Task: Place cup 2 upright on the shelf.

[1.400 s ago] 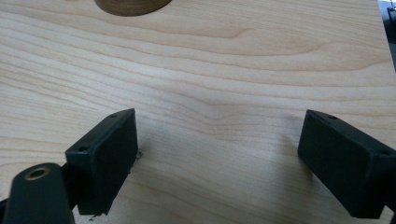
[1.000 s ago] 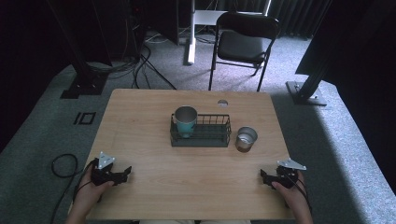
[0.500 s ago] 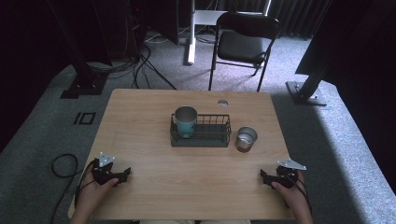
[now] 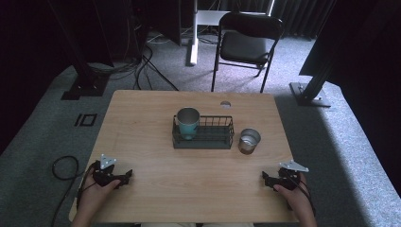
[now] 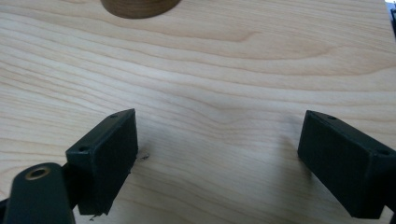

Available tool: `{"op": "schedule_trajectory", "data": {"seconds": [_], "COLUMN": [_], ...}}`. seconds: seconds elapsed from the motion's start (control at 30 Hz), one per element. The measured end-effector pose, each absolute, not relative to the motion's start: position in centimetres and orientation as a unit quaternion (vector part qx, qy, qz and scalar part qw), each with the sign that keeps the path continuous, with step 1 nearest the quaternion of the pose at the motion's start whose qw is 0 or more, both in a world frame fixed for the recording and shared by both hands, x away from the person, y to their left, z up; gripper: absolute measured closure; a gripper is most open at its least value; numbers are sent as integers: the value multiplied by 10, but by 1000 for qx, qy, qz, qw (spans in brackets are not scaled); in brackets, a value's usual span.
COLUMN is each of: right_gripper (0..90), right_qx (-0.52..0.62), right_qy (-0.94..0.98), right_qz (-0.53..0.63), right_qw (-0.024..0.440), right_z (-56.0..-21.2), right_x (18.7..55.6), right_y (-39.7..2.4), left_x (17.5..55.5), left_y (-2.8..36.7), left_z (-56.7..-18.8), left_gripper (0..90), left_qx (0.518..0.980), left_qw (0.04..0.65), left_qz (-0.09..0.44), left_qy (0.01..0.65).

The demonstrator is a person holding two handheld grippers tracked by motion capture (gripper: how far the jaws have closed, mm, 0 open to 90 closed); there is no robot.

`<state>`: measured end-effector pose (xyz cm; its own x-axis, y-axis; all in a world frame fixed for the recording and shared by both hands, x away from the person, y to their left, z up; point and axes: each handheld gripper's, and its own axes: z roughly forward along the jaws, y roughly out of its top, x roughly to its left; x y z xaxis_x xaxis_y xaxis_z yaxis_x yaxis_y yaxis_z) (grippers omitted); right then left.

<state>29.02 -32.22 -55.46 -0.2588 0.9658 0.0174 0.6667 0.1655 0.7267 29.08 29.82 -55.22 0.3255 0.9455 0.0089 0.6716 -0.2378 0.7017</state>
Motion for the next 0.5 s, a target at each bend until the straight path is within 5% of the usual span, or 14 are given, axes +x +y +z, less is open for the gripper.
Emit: {"op": "schedule_trajectory", "data": {"seconds": [0.5], "right_gripper": [118], "right_qx": [530], "right_qy": [731], "right_qz": [359], "right_qw": [238], "right_z": [-539], "right_x": [299], "right_y": [-302], "left_x": [291], "left_y": [298], "left_z": [-552], "left_gripper": [89], "left_qx": [754], "left_qw": [306], "left_qz": [224], "left_qy": [536]}}
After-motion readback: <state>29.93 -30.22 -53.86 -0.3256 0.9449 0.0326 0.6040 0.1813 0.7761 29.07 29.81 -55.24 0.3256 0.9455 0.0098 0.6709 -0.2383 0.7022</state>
